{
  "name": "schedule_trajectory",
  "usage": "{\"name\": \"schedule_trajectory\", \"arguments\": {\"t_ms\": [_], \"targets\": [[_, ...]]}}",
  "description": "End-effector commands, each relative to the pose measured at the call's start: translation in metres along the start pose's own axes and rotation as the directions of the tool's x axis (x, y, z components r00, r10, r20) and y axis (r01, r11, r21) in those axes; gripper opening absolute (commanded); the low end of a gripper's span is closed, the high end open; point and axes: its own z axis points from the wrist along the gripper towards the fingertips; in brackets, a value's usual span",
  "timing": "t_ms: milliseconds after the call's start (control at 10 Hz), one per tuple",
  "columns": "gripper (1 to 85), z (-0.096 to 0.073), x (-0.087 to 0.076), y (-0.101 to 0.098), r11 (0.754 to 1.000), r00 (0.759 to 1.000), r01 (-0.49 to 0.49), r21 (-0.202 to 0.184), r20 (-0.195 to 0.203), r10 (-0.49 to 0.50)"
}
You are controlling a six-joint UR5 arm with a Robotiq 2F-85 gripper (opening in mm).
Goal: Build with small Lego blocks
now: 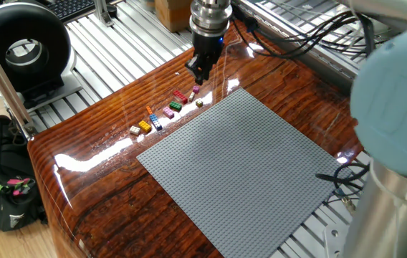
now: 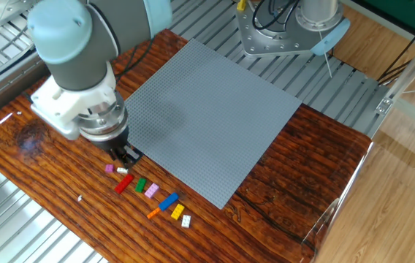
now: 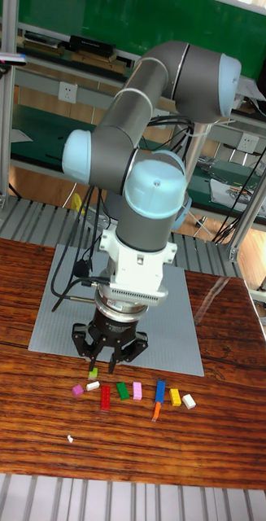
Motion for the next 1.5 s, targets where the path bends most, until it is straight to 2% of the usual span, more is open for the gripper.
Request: {"name": "schedule_trajectory", "arguments": {"t_ms": [0,200,300,500,700,800,1400], "targets": [[37.0,0.012,0.003,-0.007,1.000,1.000,-0.012,0.005,0.003,0.012],[37.0,0.018,0.014,0.002,0.999,0.999,-0.035,0.006,0.003,0.035],[37.0,0.020,0.016,0.002,0.999,0.999,-0.038,0.014,0.013,0.038],[37.0,0.015,0.024,-0.007,0.999,1.000,-0.031,0.026,0.003,0.031],[37.3,0.022,0.030,-0.008,1.000,1.000,-0.025,0.009,0.000,0.025],[38.7,0.026,0.031,-0.003,1.000,1.000,-0.023,-0.009,0.000,0.023],[39.0,0.033,0.022,-0.005,1.000,1.000,0.015,-0.009,0.006,-0.015]]}}
